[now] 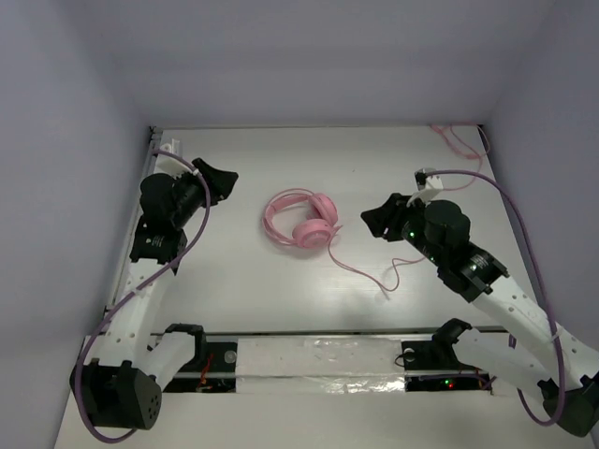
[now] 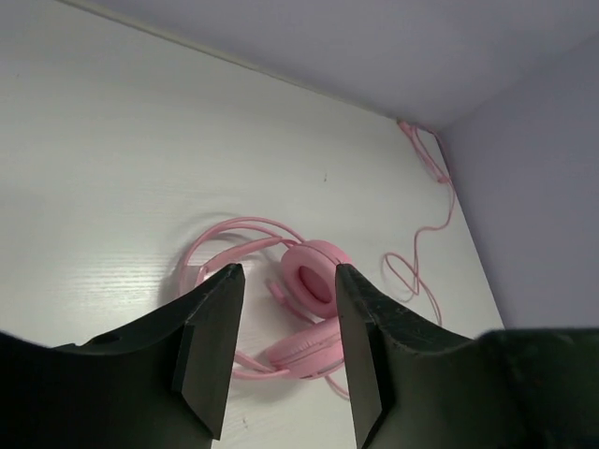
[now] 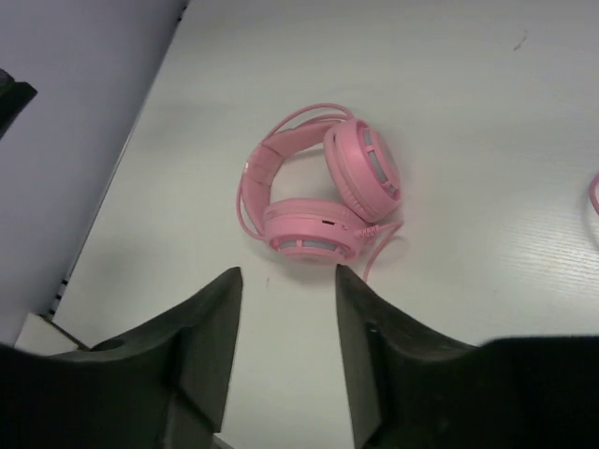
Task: Wrap the headphones
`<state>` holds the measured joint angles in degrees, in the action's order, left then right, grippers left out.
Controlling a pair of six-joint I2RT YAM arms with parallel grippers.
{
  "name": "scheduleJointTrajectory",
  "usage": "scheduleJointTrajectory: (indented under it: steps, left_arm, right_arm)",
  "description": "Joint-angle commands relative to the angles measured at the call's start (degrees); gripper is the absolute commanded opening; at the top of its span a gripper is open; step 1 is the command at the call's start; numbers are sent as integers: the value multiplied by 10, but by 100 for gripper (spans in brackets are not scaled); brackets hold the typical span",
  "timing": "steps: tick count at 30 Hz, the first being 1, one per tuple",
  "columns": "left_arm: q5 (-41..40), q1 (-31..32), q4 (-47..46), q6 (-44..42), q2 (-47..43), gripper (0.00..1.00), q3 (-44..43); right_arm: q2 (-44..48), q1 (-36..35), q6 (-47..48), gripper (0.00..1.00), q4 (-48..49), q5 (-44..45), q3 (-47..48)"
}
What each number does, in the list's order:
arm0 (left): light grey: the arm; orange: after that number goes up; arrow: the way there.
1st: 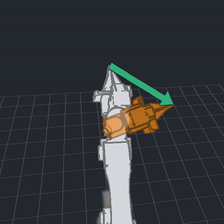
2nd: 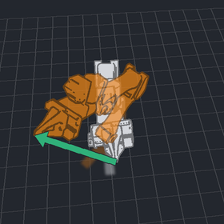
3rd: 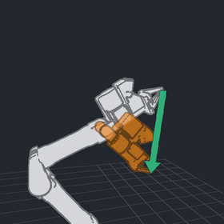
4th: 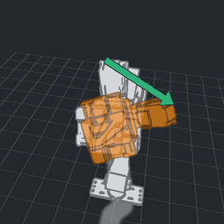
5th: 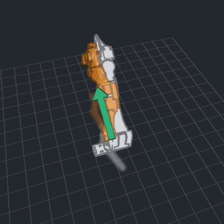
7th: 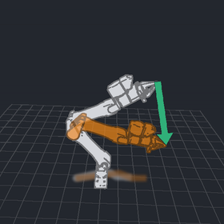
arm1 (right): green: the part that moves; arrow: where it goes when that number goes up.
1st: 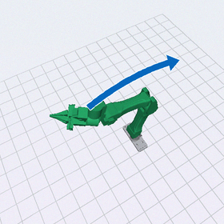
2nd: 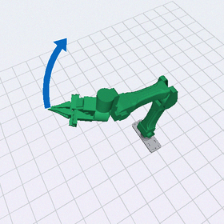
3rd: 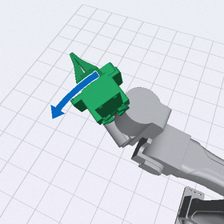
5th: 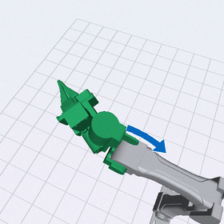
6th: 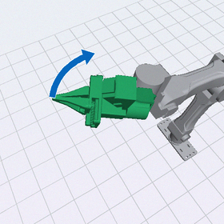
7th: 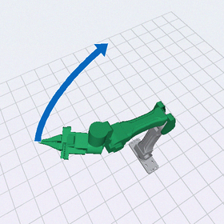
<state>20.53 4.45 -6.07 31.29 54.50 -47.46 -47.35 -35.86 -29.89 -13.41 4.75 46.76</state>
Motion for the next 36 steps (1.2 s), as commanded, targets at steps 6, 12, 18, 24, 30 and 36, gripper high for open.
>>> scheduleJointTrajectory:
  steps: [6,12,18,24,30,36]
  left_arm:
    - [-90,2,20,-5,-48,7,28]
    - [-175,22,122,-41,-39,0,16]
    - [-413,167,157,-19,13,0,-12]
    - [-470,267,157,38,90,11,-4]
    - [-395,267,100,53,125,62,45]
    - [-387,267,39,28,241,70,-1]
  right_arm:
    - [14,0,17,0,15,7,10]
    - [0,0,12,0,36,-16,11]
    - [-13,0,7,0,60,-15,9]
    - [-3,0,2,44,64,-11,-3]
    - [5,0,1,61,73,-27,-20]
    - [-17,0,-3,66,90,-62,-33]
